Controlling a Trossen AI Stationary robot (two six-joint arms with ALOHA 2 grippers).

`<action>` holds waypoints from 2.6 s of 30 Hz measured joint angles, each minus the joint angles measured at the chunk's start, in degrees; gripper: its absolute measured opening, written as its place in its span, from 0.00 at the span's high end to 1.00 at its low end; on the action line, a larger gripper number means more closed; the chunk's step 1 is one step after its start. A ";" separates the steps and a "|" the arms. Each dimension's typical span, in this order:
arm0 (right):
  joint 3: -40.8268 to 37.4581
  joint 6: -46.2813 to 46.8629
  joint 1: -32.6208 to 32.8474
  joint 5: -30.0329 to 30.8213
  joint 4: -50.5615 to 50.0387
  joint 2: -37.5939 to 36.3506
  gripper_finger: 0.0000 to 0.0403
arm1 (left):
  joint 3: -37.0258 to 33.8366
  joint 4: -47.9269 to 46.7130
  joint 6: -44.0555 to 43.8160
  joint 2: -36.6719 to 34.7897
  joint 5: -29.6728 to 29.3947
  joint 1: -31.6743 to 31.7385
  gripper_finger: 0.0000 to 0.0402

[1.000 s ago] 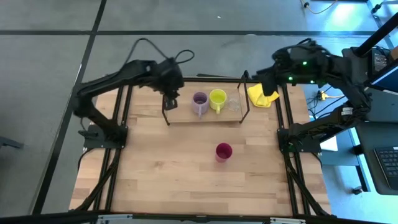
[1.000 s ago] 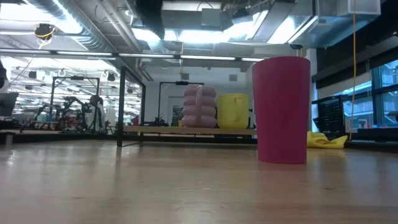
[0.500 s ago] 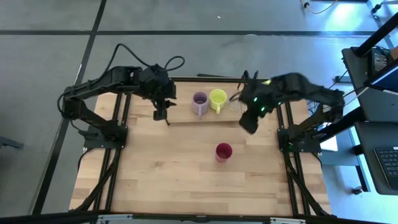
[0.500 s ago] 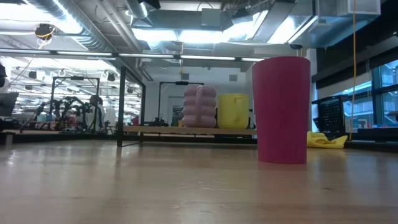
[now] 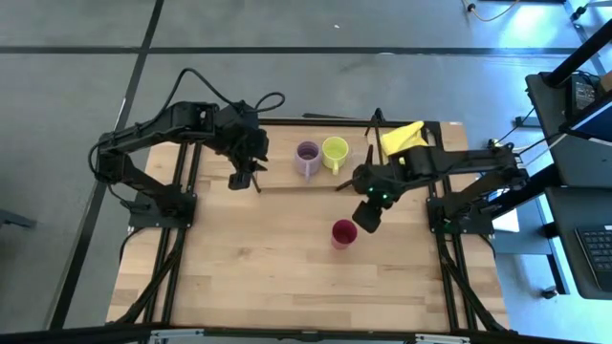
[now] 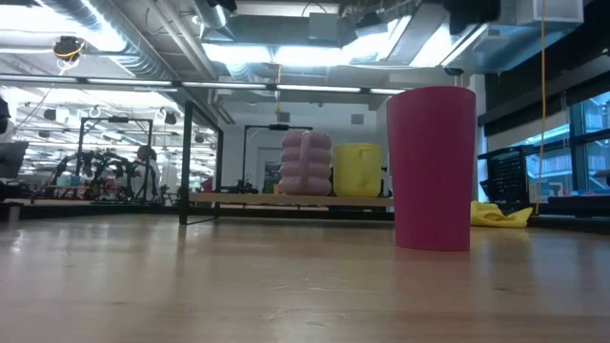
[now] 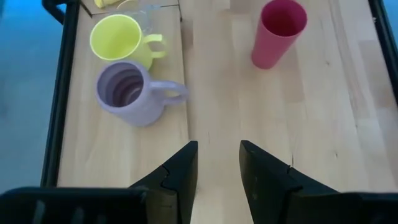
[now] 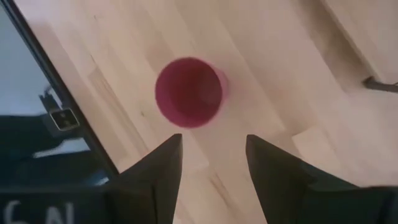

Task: Stack small to large cups/mugs on shelf
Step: Put the red cup on the shelf

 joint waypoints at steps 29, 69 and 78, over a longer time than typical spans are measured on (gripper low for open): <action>31.82 -17.77 -17.58 18.36 7.99 -1.36 0.56 | 2.19 20.15 25.89 17.89 9.34 -12.46 0.72; 41.80 -19.30 -20.61 18.14 -1.67 -4.20 0.56 | 2.89 35.30 28.59 36.35 2.19 -19.11 0.72; 41.80 -19.34 -20.61 18.16 -1.67 -4.20 0.56 | 2.89 35.02 28.18 36.33 2.15 -19.14 0.72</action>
